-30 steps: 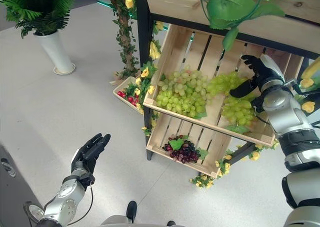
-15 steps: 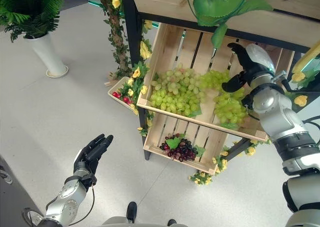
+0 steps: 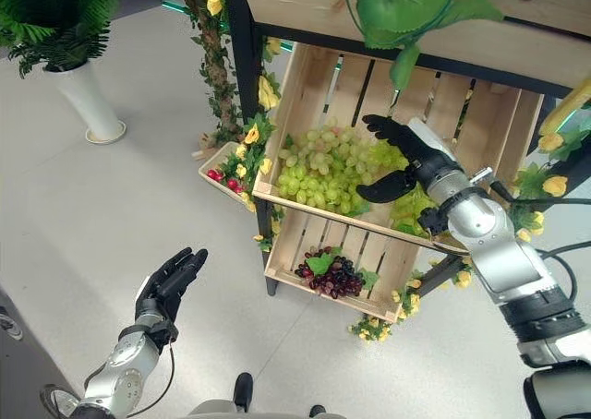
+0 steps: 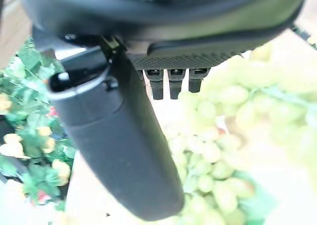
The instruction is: Pick up the fruits from the basket on one side to the basket on the other side
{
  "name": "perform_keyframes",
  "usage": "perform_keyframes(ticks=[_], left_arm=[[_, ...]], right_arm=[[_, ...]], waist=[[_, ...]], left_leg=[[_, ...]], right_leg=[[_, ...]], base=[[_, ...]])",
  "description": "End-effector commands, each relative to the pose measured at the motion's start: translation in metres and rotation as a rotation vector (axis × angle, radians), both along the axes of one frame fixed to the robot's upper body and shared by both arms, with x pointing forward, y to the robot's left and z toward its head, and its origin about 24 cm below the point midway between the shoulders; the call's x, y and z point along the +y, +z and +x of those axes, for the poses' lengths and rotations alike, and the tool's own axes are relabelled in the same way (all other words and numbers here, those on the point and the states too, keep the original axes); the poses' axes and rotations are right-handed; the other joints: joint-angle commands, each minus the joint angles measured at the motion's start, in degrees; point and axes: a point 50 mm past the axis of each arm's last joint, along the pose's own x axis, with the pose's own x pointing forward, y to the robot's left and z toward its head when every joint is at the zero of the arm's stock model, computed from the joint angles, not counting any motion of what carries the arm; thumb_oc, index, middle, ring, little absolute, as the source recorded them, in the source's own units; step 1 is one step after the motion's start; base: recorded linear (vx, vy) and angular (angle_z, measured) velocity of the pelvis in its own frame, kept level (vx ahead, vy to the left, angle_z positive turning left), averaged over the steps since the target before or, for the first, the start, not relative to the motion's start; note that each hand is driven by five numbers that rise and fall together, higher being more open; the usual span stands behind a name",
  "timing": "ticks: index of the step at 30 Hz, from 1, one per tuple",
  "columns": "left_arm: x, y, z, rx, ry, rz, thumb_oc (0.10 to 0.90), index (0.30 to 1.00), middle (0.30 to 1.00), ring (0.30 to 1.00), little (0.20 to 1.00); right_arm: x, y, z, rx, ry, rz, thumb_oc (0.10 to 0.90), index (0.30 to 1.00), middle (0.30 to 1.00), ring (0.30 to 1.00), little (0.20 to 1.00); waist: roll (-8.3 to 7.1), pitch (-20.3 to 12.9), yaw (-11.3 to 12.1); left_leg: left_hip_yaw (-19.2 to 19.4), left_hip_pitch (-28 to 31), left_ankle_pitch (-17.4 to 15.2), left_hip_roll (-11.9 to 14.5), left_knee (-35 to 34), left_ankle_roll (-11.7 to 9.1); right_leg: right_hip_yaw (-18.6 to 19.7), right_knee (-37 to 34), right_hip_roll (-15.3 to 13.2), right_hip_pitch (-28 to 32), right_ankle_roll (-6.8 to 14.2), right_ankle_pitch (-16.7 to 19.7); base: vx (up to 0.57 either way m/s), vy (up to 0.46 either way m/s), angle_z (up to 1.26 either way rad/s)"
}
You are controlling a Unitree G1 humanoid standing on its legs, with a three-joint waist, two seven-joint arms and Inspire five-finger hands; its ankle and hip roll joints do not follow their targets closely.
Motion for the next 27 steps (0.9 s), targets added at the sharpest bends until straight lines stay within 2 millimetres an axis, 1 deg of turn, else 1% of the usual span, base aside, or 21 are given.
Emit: perform_keyframes(ticks=[1, 4, 7, 9, 11, 12, 13, 15, 16, 17, 20, 25, 27], left_arm=[[0.002, 0.037, 0.022, -0.214, -0.016, 0.045, 0.800, 0.900, 0.900, 0.900, 0.900], [0.004, 0.038, 0.023, -0.218, -0.007, 0.045, 0.800, 0.900, 0.900, 0.900, 0.900], [0.003, 0.040, 0.023, -0.223, 0.008, 0.046, 0.800, 0.900, 0.900, 0.900, 0.900], [0.004, 0.040, 0.022, -0.222, 0.015, 0.047, 0.800, 0.900, 0.900, 0.900, 0.900], [0.004, 0.039, 0.021, -0.222, 0.022, 0.046, 0.800, 0.900, 0.900, 0.900, 0.900], [0.004, 0.039, 0.020, -0.221, 0.023, 0.046, 0.800, 0.900, 0.900, 0.900, 0.900], [0.004, 0.039, 0.020, -0.219, 0.027, 0.048, 0.800, 0.900, 0.900, 0.900, 0.900], [0.003, 0.039, 0.019, -0.216, 0.027, 0.050, 0.800, 0.900, 0.900, 0.900, 0.900], [0.002, 0.039, 0.019, -0.212, 0.024, 0.054, 0.800, 0.900, 0.900, 0.900, 0.900], [0.002, 0.039, 0.018, -0.211, 0.024, 0.054, 0.800, 0.900, 0.900, 0.900, 0.900], [-0.001, 0.040, 0.019, -0.213, 0.010, 0.061, 0.800, 0.900, 0.900, 0.900, 0.900], [-0.010, 0.041, 0.020, -0.218, -0.012, 0.052, 0.800, 0.900, 0.900, 0.900, 0.900], [-0.011, 0.041, 0.020, -0.223, -0.022, 0.046, 0.800, 0.900, 0.900, 0.900, 0.900]], right_arm=[[0.012, 0.051, -0.009, -0.245, 0.117, 0.111, 0.800, 0.900, 0.900, 0.900, 0.900], [0.018, 0.050, -0.018, -0.289, 0.144, 0.101, 0.800, 0.900, 0.900, 0.900, 0.900], [0.029, 0.055, -0.033, -0.380, 0.189, 0.059, 0.800, 0.900, 0.900, 0.900, 0.900], [0.033, 0.056, -0.041, -0.414, 0.218, 0.049, 0.800, 0.900, 0.900, 0.900, 0.900], [0.037, 0.055, -0.052, -0.480, 0.228, -0.012, 0.800, 0.900, 0.900, 0.900, 0.900], [0.038, 0.055, -0.053, -0.494, 0.227, -0.032, 0.800, 0.900, 0.900, 0.900, 0.900], [0.044, 0.053, -0.061, -0.527, 0.256, -0.077, 0.800, 0.900, 0.900, 0.900, 0.900], [0.049, 0.049, -0.068, -0.531, 0.289, -0.096, 0.800, 0.900, 0.900, 0.900, 0.900], [0.055, 0.044, -0.073, -0.523, 0.328, -0.110, 0.800, 0.900, 0.900, 0.900, 0.900], [0.055, 0.043, -0.073, -0.520, 0.334, -0.109, 0.800, 0.900, 0.900, 0.900, 0.900], [0.066, 0.030, -0.076, -0.453, 0.428, -0.021, 0.800, 0.900, 0.900, 0.900, 0.900], [0.093, -0.004, -0.082, -0.326, 0.564, 0.102, 0.800, 0.900, 0.900, 0.900, 0.900], [0.096, -0.010, -0.082, -0.296, 0.590, 0.161, 0.800, 0.900, 0.900, 0.900, 0.900]], waist=[[-1.75, -5.0, 0.3], [-1.59, -4.9, -0.1], [-1.32, -4.8, -0.8], [-1.18, -4.7, -1.1], [-0.99, -4.7, -1.3], [-0.97, -4.7, -1.3], [-0.82, -4.8, -1.5], [-0.73, -4.8, -1.6], [-0.62, -4.7, -1.6], [-0.62, -4.7, -1.5], [-0.61, -4.5, -1.2], [-0.27, -4.0, -0.4], [-0.20, -3.9, -0.2]], left_leg=[[2.6, 5.5, -10.6, 1.4, 0.1, -1.0], [2.9, 5.5, -10.6, 1.5, 0.1, -1.0], [3.4, 5.6, -10.7, 1.6, 0.1, -0.9], [3.5, 5.7, -10.8, 1.6, 0.1, -0.9], [3.6, 5.7, -10.8, 1.5, 0.1, -0.9], [3.7, 5.7, -10.9, 1.5, 0.1, -0.9], [3.8, 5.8, -10.9, 1.5, 0.1, -0.8], [3.9, 5.7, -10.9, 1.5, 0.1, -0.8], [3.9, 5.8, -10.8, 1.5, 0.1, -0.7], [3.9, 5.7, -10.8, 1.5, 0.1, -0.7], [3.6, 5.6, -10.8, 1.3, 0.1, -0.7], [2.9, 5.6, -10.6, 1.2, 0.1, -0.5], [2.8, 5.5, -10.5, 1.1, 0.1, -0.5]], right_leg=[[-0.3, 0.4, 0.6, -0.5, -4.0, 0.7], [0.1, 0.5, 0.6, -0.6, -3.9, 0.7], [0.6, 0.6, 0.7, -0.8, -3.8, 0.7], [0.9, 0.7, 0.7, -0.8, -3.8, 0.7], [1.1, 0.9, 0.7, -0.9, -3.7, 0.6], [1.1, 0.9, 0.7, -0.9, -3.6, 0.6], [1.2, 0.9, 0.7, -1.0, -3.5, 0.7], [1.3, 1.0, 0.7, -1.1, -3.4, 0.6], [1.4, 1.1, 0.7, -1.2, -3.4, 0.6], [1.4, 1.1, 0.7, -1.2, -3.3, 0.6], [1.1, 1.0, 0.7, -1.1, -3.3, 0.6], [0.5, 1.0, 0.6, -1.0, -3.4, 0.5], [0.3, 1.0, 0.6, -0.9, -3.4, 0.5]], base=[[0.01, -0.019, -0.07], [0.01, -0.013, -0.08], [0.01, -0.010, -0.11], [0.01, -0.009, -0.05], [0.01, -0.007, -0.04], [0.00, -0.014, -0.06], [0.00, -0.017, -0.05], [0.00, -0.021, -0.05], [0.00, -0.020, -0.07], [-0.01, -0.040, -0.13], [-0.01, -0.041, -0.09], [-0.01, -0.026, 0.02], [-0.01, -0.032, 0.04]])
